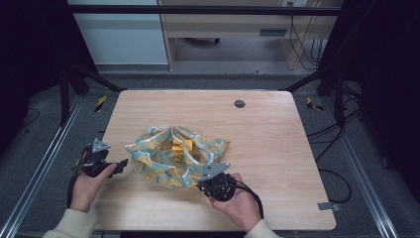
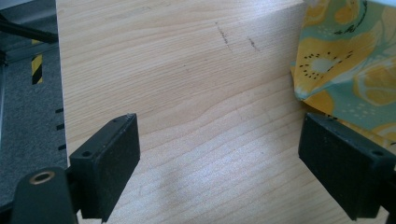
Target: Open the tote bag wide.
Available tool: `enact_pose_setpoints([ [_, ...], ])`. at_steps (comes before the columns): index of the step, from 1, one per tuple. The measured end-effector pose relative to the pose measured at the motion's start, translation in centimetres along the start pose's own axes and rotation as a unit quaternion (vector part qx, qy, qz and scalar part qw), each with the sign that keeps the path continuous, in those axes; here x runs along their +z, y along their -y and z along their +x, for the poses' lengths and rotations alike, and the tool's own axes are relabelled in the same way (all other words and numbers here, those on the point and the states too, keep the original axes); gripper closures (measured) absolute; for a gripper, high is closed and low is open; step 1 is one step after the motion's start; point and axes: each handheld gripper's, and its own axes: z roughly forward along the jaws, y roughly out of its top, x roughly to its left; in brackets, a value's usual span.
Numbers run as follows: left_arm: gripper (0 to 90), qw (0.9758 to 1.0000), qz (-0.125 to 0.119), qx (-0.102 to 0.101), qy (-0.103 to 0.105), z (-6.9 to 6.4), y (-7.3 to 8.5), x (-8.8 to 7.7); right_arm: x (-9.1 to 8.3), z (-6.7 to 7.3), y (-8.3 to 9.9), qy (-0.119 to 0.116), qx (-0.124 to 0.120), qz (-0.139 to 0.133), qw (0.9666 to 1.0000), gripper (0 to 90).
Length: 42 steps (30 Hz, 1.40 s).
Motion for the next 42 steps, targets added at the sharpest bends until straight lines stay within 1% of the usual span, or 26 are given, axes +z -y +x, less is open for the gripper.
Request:
enact_pose_setpoints([
  [3,12.6,1.0,0.002,0.0,0.0,0.0,0.0,0.1,0.3,-0.5,0.3,0.019,-0.002,0.011,0.9998,83.3],
  [7,12.7,1.0,0.003,0.0,0.001,0.0,0.0,0.1,-0.7,-0.7,0.0,0.025,0.007,-0.001,0.9997,73.3],
  [11,12.7,1.0,0.004,0.001,0.001,0.0,0.1,0.2,-2.8,-0.7,-1.2,0.032,0.005,-0.023,0.9992,64.9],
  [14,12.8,1.0,0.006,0.002,0.0,-0.1,0.1,0.2,-4.0,-0.8,-2.3,0.036,0.009,-0.039,0.9986,61.0],
  [16,12.8,1.0,0.006,0.003,0.0,-0.1,0.1,0.2,-4.5,-1.1,-3.2,0.039,0.01,-0.044,0.9982,58.7],
  [17,12.8,1.0,0.006,0.003,0.0,-0.1,0.1,0.2,-4.5,-1.1,-3.2,0.039,0.01,-0.044,0.9982,58.7],
  [18,12.8,1.0,0.007,0.003,0.0,-0.1,0.1,0.2,-4.5,-1.4,-3.7,0.044,0.009,-0.045,0.998,57.4],
  [19,12.8,1.0,0.007,0.004,0.0,-0.1,0.1,0.2,-4.3,-2.0,-5.0,0.05,0.011,-0.046,0.9976,55.5],
  [20,12.8,1.0,0.007,0.004,0.0,-0.1,0.1,0.2,-4.3,-2.0,-5.0,0.05,0.011,-0.046,0.9976,55.5],
  [21,12.8,1.0,0.007,0.004,0.0,-0.1,0.1,0.2,-3.8,-2.7,-6.0,0.053,0.016,-0.046,0.9974,53.3],
  [26,13.0,1.0,0.007,0.004,0.003,-0.1,0.0,0.3,-1.7,-4.7,-9.0,0.065,0.023,-0.038,0.9969,49.2],
  [28,13.0,1.0,0.006,0.005,0.004,-0.1,0.0,0.3,-0.7,-5.4,-9.8,0.063,0.032,-0.035,0.9968,47.3],
  [31,13.0,1.0,0.006,0.006,0.005,-0.1,0.0,0.4,1.0,-6.1,-10.7,0.057,0.042,-0.023,0.9972,45.6],
  [32,13.0,1.0,0.006,0.006,0.005,-0.1,0.0,0.4,1.0,-6.1,-10.7,0.057,0.042,-0.023,0.9972,45.6],
  [33,13.0,0.9999,0.006,0.006,0.005,-0.1,0.0,0.4,2.2,-6.5,-10.9,0.055,0.048,-0.008,0.9973,48.4],
  [34,13.0,1.0,0.005,0.006,0.006,-0.1,0.0,0.4,2.4,-6.6,-10.9,0.055,0.046,-0.003,0.9974,54.3],
  [35,13.0,1.0,0.005,0.006,0.006,-0.1,0.0,0.4,2.8,-6.7,-10.9,0.053,0.043,-0.001,0.9977,63.6],
  [36,13.0,1.0,0.005,0.006,0.006,-0.1,0.0,0.4,2.9,-6.8,-10.9,0.052,0.042,0.0,0.9977,69.8],
  [37,13.0,1.0,0.005,0.005,0.006,-0.1,0.0,0.4,3.0,-6.8,-10.9,0.052,0.041,-0.002,0.9978,78.7],
  [39,13.0,1.0,0.005,0.005,0.007,-0.1,0.0,0.4,2.8,-6.6,-11.0,0.049,0.038,-0.015,0.998,84.5],
  [42,13.0,0.9999,0.006,0.005,0.006,-0.1,-0.1,0.4,1.9,-6.1,-11.2,0.044,0.03,-0.031,0.9981,88.0],
])
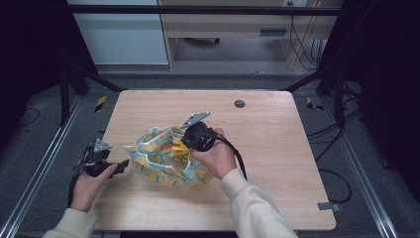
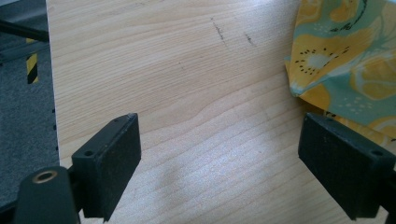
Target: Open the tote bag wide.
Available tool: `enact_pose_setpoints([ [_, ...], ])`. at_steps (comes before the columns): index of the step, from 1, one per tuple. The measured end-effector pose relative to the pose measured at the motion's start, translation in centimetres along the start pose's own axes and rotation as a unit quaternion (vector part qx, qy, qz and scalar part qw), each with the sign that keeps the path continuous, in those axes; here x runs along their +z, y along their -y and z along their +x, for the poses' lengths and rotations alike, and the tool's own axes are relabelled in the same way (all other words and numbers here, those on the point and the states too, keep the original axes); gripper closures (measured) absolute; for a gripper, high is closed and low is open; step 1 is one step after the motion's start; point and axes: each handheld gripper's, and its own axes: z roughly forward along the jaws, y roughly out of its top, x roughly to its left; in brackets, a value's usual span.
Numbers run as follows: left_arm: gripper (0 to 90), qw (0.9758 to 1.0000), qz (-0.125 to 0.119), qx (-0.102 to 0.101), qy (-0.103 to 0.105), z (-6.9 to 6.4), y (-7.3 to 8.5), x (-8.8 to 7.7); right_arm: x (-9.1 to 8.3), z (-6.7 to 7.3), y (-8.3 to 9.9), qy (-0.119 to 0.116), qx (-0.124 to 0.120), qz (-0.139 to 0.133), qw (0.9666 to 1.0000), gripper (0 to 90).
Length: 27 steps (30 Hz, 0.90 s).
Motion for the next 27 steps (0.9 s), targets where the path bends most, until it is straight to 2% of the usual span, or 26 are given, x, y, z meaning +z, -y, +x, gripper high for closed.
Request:
enact_pose_setpoints([
  [5,13.0,1.0,0.0,0.0,-0.001,0.0,0.0,0.0,-1.7,1.1,0.0,-0.013,-0.009,-0.023,0.9996,88.5],
  [6,13.0,1.0,0.001,-0.001,-0.001,0.0,0.0,-0.1,-2.8,1.8,0.2,-0.025,-0.014,-0.037,0.9989,88.5],
  [12,13.0,1.0,-0.003,-0.004,-0.002,0.1,0.0,-0.3,-4.5,3.1,1.4,-0.052,-0.016,-0.051,0.9972,88.5],
  [13,13.0,1.0,-0.005,-0.004,-0.002,0.1,0.0,-0.4,-4.9,3.6,2.1,-0.06,-0.018,-0.052,0.9967,88.4],
  [16,13.2,1.0,-0.008,-0.003,-0.002,0.0,-0.1,-0.4,-5.1,3.9,2.7,-0.066,-0.017,-0.05,0.9964,88.4],
  [19,13.4,0.9999,-0.01,-0.004,-0.001,-0.1,-0.1,-0.6,-5.0,4.6,4.2,-0.077,-0.02,-0.041,0.996,88.4],
  [27,13.6,0.9996,-0.027,-0.004,0.001,-0.2,-0.4,-1.5,-4.0,5.2,6.9,-0.087,-0.009,-0.022,0.996,88.4],
])
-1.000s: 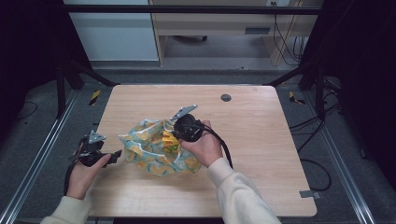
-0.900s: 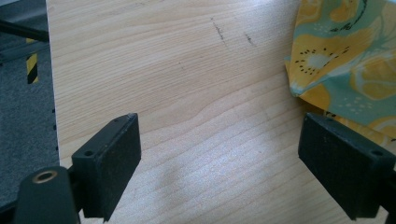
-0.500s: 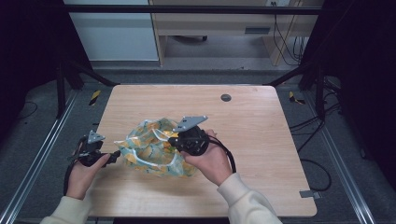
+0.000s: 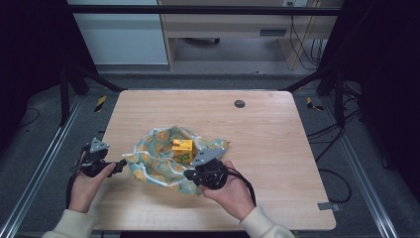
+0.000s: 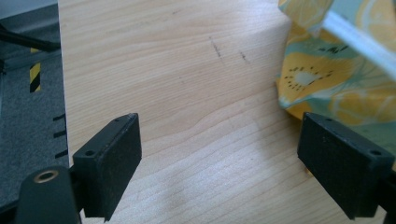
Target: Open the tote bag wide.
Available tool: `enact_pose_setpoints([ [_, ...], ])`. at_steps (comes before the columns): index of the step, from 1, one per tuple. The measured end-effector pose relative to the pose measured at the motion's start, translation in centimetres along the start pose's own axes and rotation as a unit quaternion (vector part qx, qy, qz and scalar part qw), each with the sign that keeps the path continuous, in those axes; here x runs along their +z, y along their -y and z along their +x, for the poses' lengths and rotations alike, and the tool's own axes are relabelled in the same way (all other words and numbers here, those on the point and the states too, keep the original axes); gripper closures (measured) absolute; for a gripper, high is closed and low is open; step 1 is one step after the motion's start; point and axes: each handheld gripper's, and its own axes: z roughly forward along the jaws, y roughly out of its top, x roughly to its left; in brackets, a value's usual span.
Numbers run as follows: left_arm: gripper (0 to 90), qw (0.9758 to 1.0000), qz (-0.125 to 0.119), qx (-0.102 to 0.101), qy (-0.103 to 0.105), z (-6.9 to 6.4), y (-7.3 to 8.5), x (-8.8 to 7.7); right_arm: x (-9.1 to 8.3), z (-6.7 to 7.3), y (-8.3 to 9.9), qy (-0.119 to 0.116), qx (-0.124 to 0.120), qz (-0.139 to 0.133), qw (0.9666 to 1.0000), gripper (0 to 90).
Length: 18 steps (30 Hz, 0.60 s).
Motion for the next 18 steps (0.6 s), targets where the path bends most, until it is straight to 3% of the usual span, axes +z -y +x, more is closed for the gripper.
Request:
enact_pose_setpoints([
  [8,14.0,0.9994,-0.035,0.01,0.0,-0.6,-1.3,-2.0,1.9,0.5,2.6,-0.014,0.008,0.02,0.9997,88.4],
  [11,14.5,0.9985,-0.053,-0.002,0.012,-0.7,-1.8,-2.7,2.7,0.6,3.5,-0.016,0.01,0.032,0.9993,88.4],
  [18,14.6,0.9976,-0.067,0.01,0.016,-1.2,-2.7,-4.1,3.9,0.7,4.6,-0.02,0.017,0.046,0.9986,88.3],
])
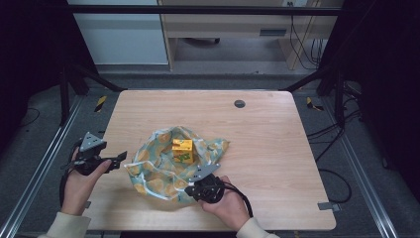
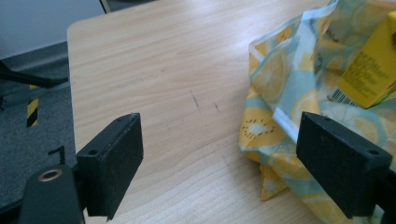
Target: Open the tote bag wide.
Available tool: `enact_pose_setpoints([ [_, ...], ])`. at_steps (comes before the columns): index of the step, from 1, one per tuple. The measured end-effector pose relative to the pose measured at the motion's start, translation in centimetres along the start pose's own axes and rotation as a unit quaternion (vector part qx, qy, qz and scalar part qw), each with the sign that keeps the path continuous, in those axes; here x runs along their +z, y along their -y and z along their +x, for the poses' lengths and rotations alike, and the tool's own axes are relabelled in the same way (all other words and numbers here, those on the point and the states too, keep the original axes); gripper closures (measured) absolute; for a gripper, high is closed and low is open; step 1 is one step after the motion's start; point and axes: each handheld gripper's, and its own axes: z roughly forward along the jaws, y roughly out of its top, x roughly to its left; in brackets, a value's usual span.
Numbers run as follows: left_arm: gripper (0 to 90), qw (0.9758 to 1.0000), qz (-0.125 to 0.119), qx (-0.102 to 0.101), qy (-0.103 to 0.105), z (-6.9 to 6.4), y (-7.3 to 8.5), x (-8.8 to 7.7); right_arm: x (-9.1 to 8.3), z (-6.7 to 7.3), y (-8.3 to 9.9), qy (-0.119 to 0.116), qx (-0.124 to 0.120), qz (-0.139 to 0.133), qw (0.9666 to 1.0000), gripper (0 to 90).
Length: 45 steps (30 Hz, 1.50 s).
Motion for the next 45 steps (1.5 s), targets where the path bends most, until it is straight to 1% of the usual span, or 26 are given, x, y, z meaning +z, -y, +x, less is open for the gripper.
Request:
enact_pose_setpoints([
  [5,14.9,0.9997,-0.007,0.011,0.019,-1.0,-0.9,-0.8,0.7,0.0,0.4,-0.001,0.0,0.008,1.0,87.5],
  [8,15.0,0.9991,0.002,0.024,0.036,-2.2,-1.2,-0.8,1.0,0.0,0.6,0.003,-0.003,0.015,0.9999,86.8],
  [9,14.9,0.9991,0.002,0.024,0.036,-2.2,-1.2,-0.8,1.0,0.0,0.6,0.003,-0.003,0.015,0.9999,86.8],
  [10,14.9,0.9983,0.013,0.035,0.045,-3.1,-1.2,-0.7,1.1,0.1,0.7,0.006,-0.006,0.02,0.9998,86.1],
  [11,14.7,0.9983,0.013,0.035,0.045,-3.1,-1.2,-0.7,1.1,0.1,0.7,0.006,-0.006,0.02,0.9998,86.1],
  [13,14.4,0.9968,0.024,0.051,0.057,-4.3,-1.1,-0.5,1.2,0.0,0.8,0.008,-0.006,0.023,0.9997,83.5],
  [15,14.0,0.9958,0.031,0.059,0.063,-5.0,-0.9,-0.3,1.1,-0.1,0.7,0.011,-0.003,0.02,0.9997,77.6],
  [16,14.0,0.9958,0.031,0.059,0.063,-5.0,-0.9,-0.3,1.1,-0.1,0.7,0.011,-0.003,0.02,0.9997,77.6],
  [17,14.0,0.9944,0.042,0.069,0.067,-5.9,-0.3,0.1,0.7,-0.1,0.4,0.019,-0.002,0.016,0.9997,67.8],
  [20,15.0,0.9916,0.063,0.089,0.07,-7.1,0.6,1.1,-0.3,-0.3,-0.3,0.032,0.0,0.001,0.9995,56.1],
  [21,16.4,0.9916,0.063,0.089,0.07,-7.1,0.6,1.1,-0.3,-0.3,-0.3,0.032,0.0,0.001,0.9995,56.1],
  [22,18.8,0.9902,0.069,0.101,0.066,-7.7,1.2,1.6,-1.5,-0.6,-0.9,0.041,-0.004,-0.008,0.9991,49.5],
  [24,23.6,0.9883,0.075,0.112,0.07,-8.0,1.5,1.9,-2.3,-0.9,-1.5,0.048,-0.005,-0.013,0.9988,47.3],
  [26,32.3,0.9871,0.075,0.125,0.067,-8.3,1.8,1.9,-3.2,-1.5,-2.1,0.061,-0.004,-0.022,0.9979,46.0],
  [29,39.6,0.9884,0.065,0.12,0.066,-8.4,1.9,1.7,-4.0,-2.8,-3.0,0.078,0.006,-0.038,0.9962,46.4],
  [30,42.2,0.9882,0.066,0.121,0.067,-8.3,1.9,1.6,-4.1,-3.3,-3.2,0.086,0.006,-0.037,0.9956,46.6],
  [32,44.7,0.99,0.053,0.114,0.065,-8.3,1.8,1.4,-3.7,-4.5,-3.7,0.109,0.01,-0.033,0.9935,47.3],
  [33,45.2,0.99,0.053,0.114,0.065,-8.3,1.8,1.4,-3.7,-4.5,-3.7,0.109,0.01,-0.033,0.9935,47.3],
  [34,45.2,0.9902,0.045,0.116,0.064,-8.3,1.7,1.1,-3.5,-5.1,-3.9,0.119,0.014,-0.028,0.9924,47.4],
  [36,45.0,0.9902,0.035,0.12,0.062,-8.3,1.4,0.7,-2.6,-6.3,-4.2,0.123,0.023,-0.022,0.9918,46.7],
  [37,44.1,0.9906,0.028,0.118,0.063,-8.4,1.3,0.5,-1.5,-7.3,-4.6,0.139,0.026,-0.007,0.9899,46.2],
  [39,46.9,0.9906,0.021,0.117,0.067,-8.4,1.1,0.2,-0.8,-8.0,-4.7,0.143,0.035,0.001,0.9891,46.6],
  [42,61.0,0.9868,0.028,0.128,0.094,-8.9,1.4,0.5,0.2,-8.8,-4.8,0.147,0.035,0.016,0.9884,62.4],
  [43,64.7,0.9868,0.028,0.128,0.094,-8.9,1.4,0.5,0.2,-8.8,-4.8,0.147,0.035,0.016,0.9884,62.4],
  [44,69.9,0.9849,0.04,0.132,0.105,-9.2,1.8,1.0,0.6,-9.4,-4.9,0.147,0.038,0.016,0.9882,75.7],
  [45,69.9,0.9831,0.051,0.137,0.11,-9.3,2.1,1.5,0.6,-9.4,-4.9,0.147,0.038,0.016,0.9882,75.7],
])
